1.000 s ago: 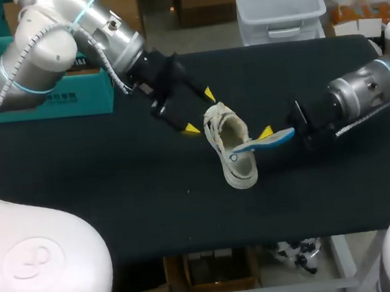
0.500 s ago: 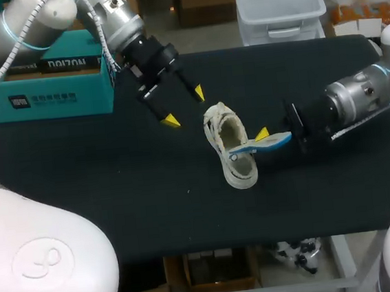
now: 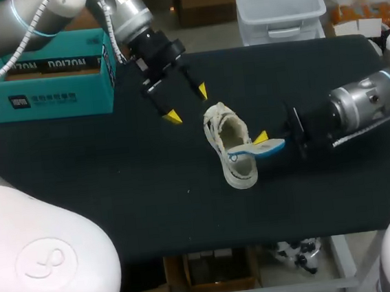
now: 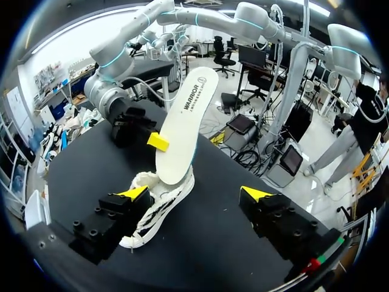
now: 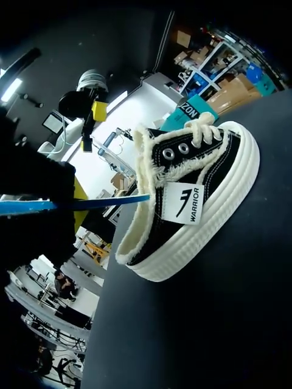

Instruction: Open the shoe tongue, take the insole out of the shoe, put the insole back into the shoe, and pack the shoe into the shoebox

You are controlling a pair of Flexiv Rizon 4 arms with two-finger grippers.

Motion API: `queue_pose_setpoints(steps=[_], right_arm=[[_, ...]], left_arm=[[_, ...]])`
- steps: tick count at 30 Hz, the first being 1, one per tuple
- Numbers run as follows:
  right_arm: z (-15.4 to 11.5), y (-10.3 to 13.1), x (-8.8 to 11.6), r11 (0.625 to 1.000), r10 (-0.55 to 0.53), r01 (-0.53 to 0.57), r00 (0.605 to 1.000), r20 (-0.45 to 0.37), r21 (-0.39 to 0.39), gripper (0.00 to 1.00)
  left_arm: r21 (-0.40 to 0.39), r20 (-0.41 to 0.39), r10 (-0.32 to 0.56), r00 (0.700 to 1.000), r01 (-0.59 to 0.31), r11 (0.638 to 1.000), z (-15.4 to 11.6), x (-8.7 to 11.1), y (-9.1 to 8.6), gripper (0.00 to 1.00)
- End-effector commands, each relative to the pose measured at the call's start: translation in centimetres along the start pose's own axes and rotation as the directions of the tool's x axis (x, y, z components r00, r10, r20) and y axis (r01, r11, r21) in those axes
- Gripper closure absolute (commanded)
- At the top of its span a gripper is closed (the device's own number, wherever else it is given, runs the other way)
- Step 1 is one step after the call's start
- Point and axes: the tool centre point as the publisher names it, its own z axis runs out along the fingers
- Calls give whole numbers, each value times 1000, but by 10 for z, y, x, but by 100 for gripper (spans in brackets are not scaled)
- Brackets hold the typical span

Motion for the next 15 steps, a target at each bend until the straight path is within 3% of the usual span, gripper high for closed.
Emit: queue_pose_setpoints(steps=[1,15], right_arm=[[2,-6,-2,998,0,-1,1000,-12,-59,100],[2,1,-13,995,-1,-5,998,-62,-97,100]], left_arm=[[-1,-6,-1,1000,1,1000,1,-2,2,0],[26,-115,82,990,-80,996,-10,-13,17,0]])
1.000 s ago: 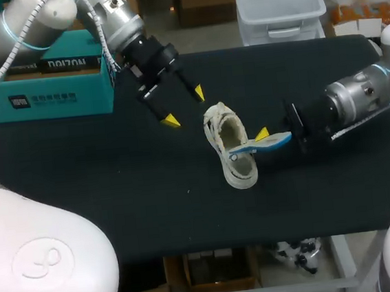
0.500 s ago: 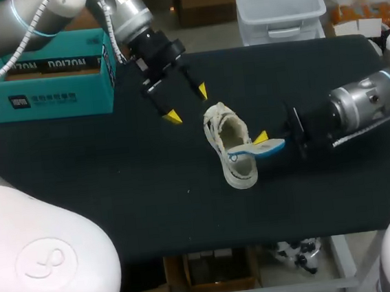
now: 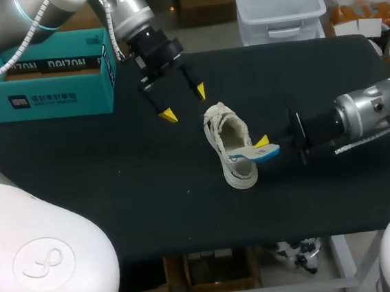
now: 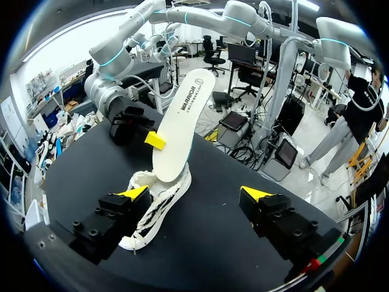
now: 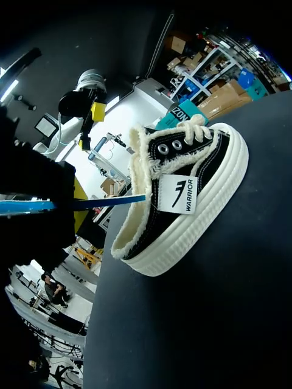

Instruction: Open the shoe tongue, take the insole out of the shoe, put the insole back into the shoe, and pack the shoe into the shoebox

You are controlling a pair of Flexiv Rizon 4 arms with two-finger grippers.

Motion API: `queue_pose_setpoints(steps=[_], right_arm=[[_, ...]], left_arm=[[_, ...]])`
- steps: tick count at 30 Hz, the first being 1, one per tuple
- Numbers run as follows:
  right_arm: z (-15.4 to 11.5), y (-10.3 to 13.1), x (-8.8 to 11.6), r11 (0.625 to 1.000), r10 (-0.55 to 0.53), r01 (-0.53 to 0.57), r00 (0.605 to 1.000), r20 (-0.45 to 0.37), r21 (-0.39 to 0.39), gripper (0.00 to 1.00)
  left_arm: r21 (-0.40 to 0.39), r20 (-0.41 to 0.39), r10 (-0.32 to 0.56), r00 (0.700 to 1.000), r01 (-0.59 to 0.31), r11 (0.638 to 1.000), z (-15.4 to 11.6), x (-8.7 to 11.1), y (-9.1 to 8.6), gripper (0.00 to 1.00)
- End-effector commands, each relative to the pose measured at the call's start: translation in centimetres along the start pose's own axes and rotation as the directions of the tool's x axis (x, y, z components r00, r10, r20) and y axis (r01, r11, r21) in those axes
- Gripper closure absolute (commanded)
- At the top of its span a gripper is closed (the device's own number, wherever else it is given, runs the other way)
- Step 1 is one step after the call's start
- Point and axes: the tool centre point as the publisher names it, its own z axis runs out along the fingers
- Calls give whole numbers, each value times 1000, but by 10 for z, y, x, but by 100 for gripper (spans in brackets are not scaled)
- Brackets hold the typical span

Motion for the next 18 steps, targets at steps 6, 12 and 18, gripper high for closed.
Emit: queue_pose_setpoints(steps=[6,12,18], right_arm=[[0,2,-1,1000,-11,10,1000,-13,-17,100],[1,5,1,1000,-9,9,1000,-14,-10,100],[1,6,1,1000,-7,6,1000,-15,-4,100]], left_arm=[[21,-106,47,993,-45,999,-9,-14,16,0],[34,-119,69,990,-66,997,-11,-17,20,0],[32,-120,77,990,-74,997,-11,-17,21,0]])
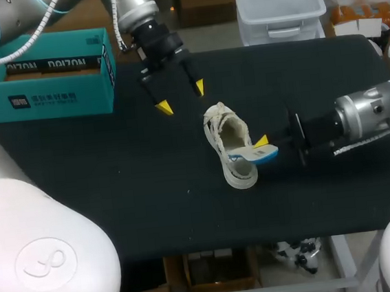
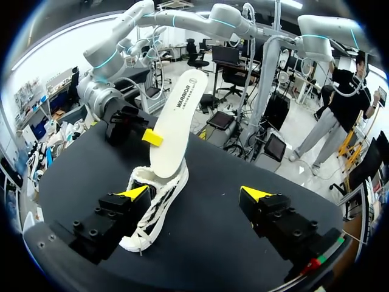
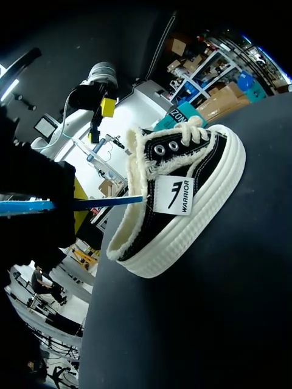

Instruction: Open the shoe tongue, take the insole out of the shoe, put the insole back into the shoe, and pack the shoe into the shoebox

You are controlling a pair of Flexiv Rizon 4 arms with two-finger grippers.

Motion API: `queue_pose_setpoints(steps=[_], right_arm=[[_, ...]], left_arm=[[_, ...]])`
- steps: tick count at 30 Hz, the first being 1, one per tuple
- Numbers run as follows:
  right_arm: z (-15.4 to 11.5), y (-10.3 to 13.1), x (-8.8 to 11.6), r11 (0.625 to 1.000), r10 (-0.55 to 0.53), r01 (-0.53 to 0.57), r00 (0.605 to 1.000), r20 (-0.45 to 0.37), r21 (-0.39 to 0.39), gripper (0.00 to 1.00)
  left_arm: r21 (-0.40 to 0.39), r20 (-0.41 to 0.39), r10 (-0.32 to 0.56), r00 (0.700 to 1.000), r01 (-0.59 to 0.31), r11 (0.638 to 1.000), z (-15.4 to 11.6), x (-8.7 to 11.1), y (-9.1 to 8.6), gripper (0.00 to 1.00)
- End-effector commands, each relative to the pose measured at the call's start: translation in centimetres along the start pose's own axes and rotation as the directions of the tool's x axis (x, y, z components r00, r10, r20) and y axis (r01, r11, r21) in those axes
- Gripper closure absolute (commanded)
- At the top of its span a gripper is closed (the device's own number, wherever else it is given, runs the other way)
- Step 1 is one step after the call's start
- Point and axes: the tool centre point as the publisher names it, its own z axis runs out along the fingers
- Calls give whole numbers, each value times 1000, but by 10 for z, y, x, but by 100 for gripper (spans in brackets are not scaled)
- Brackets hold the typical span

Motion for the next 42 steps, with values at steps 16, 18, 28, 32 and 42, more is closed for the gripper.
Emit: queue_pose_setpoints(steps=[16,18,28,32,42], right_arm=[[-2,6,3,1000,8,-8,1000,1,22,100],[-3,7,3,1000,9,-9,1000,-1,23,100],[-2,10,2,1000,-4,4,1000,-7,24,100],[0,12,2,1000,-2,2,1000,-31,10,100],[4,8,-3,999,3,-8,996,-90,-48,100]], left_arm=[[-43,191,43,981,-35,998,21,28,-11,0],[-45,256,40,966,-29,999,25,36,-14,0],[33,439,-31,898,18,999,39,58,-17,0],[39,483,-53,874,39,998,37,65,-17,0],[40,567,-123,815,121,992,41,68,-23,0]])
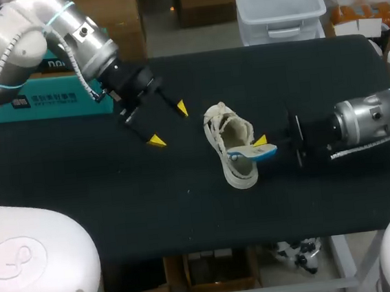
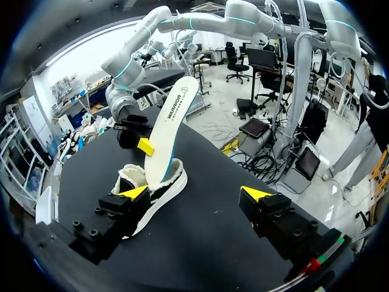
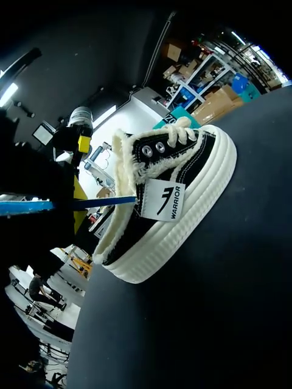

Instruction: Open the shoe tongue, take the insole out of the shoe, put the insole back into the shoe, and pack the shoe into the shoebox

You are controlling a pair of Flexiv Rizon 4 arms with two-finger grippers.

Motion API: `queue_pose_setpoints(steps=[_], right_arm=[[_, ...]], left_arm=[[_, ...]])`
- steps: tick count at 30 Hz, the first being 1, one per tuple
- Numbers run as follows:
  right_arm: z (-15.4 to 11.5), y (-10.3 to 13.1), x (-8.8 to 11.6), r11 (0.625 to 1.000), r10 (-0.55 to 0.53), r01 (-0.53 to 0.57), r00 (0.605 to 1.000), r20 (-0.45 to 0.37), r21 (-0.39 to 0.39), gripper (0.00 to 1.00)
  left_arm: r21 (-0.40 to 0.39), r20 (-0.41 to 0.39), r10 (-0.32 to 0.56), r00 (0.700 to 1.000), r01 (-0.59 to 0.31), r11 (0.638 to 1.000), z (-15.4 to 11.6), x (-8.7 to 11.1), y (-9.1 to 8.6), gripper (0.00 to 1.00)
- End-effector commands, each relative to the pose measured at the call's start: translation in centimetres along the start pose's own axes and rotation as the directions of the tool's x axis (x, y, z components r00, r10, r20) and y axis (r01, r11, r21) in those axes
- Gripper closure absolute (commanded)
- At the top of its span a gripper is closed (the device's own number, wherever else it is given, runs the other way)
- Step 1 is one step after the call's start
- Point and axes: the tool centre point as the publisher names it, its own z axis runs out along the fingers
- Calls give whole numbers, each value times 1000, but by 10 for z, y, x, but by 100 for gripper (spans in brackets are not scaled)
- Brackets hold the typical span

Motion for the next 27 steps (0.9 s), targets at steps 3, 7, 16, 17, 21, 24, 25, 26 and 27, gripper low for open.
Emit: queue_pose_setpoints(steps=[3,7,16,17,21,24,25,26,27], right_arm=[[2,-13,-4,998,-17,15,999,-43,-56,100],[4,-19,-1,997,-20,16,998,-57,-71,100],[3,-12,-3,995,-28,18,994,-101,-97,100],[3,-12,-3,995,-28,18,994,-101,-97,100],[3,-12,-3,995,-28,18,994,-101,-97,100],[3,-12,-3,995,-28,18,994,-101,-97,100],[3,-12,-3,995,-28,18,994,-101,-97,100],[3,-12,-3,995,-28,18,994,-101,-97,100],[3,-12,-3,995,-28,18,994,-101,-97,100]], left_arm=[[-22,284,-22,959,29,999,4,6,-7,0],[-34,309,-23,951,35,999,5,6,-10,0],[-66,276,-30,961,50,997,15,-1,-9,0],[-66,276,-30,961,50,997,15,-1,-9,0],[-66,276,-30,961,50,997,15,-1,-9,0],[-66,276,-30,961,50,997,15,-1,-9,0],[-66,276,-30,961,50,997,15,-1,-9,0],[-66,276,-30,961,50,997,15,-1,-9,0],[-66,276,-30,961,50,997,15,-1,-9,0]])
